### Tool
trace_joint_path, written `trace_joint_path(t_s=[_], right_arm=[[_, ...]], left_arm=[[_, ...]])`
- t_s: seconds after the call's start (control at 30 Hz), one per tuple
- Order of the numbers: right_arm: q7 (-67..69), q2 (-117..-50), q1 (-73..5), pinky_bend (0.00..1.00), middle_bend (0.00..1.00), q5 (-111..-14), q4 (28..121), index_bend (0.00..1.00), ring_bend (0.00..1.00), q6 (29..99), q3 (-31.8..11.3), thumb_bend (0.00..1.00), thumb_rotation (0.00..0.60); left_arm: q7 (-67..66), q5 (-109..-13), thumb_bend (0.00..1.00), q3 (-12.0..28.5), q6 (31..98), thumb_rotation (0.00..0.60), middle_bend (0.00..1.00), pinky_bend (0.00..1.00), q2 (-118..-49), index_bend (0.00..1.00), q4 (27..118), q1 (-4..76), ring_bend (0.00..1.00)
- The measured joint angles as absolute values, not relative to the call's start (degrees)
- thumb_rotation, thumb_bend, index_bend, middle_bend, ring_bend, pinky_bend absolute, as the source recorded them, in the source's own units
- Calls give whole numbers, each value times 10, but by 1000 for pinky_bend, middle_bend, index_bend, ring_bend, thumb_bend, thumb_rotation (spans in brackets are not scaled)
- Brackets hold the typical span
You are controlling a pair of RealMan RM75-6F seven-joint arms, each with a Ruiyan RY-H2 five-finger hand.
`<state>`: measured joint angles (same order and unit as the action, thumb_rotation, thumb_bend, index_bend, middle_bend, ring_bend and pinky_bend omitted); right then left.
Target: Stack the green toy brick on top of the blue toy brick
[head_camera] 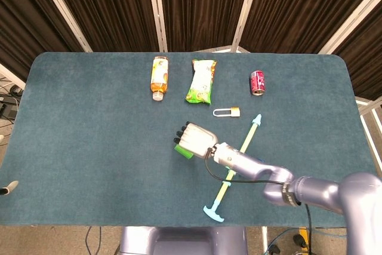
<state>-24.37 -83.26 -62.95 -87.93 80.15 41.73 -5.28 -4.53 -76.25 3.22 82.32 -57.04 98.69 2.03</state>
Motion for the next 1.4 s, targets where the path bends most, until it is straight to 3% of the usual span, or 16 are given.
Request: trace_joint_path(t_s=[0.27,0.53,0.93,1.4], right_arm=[[-259,-709,-577,479,590,-882,910,486,434,467,-38,470,600],[-239,-605,-488,480,592,-942,947,489,436,546,34,473,600],[-210,-610,-433,487,592,-1051,859,489,436,605,87,473,600],[-220,-644,-428,487,592,-1093,822,489,436,586,97,475,600]], left_arm=[[-35,-800,0,18,837,600,0,0,-566,0,991,14,0],[-54,-833,0,7,864,600,0,0,-566,0,1007,3,0],[-67,-848,0,4,871,600,0,0,-572,0,1014,2,0],[-77,-838,0,9,867,600,0,0,-575,0,1013,5,0]])
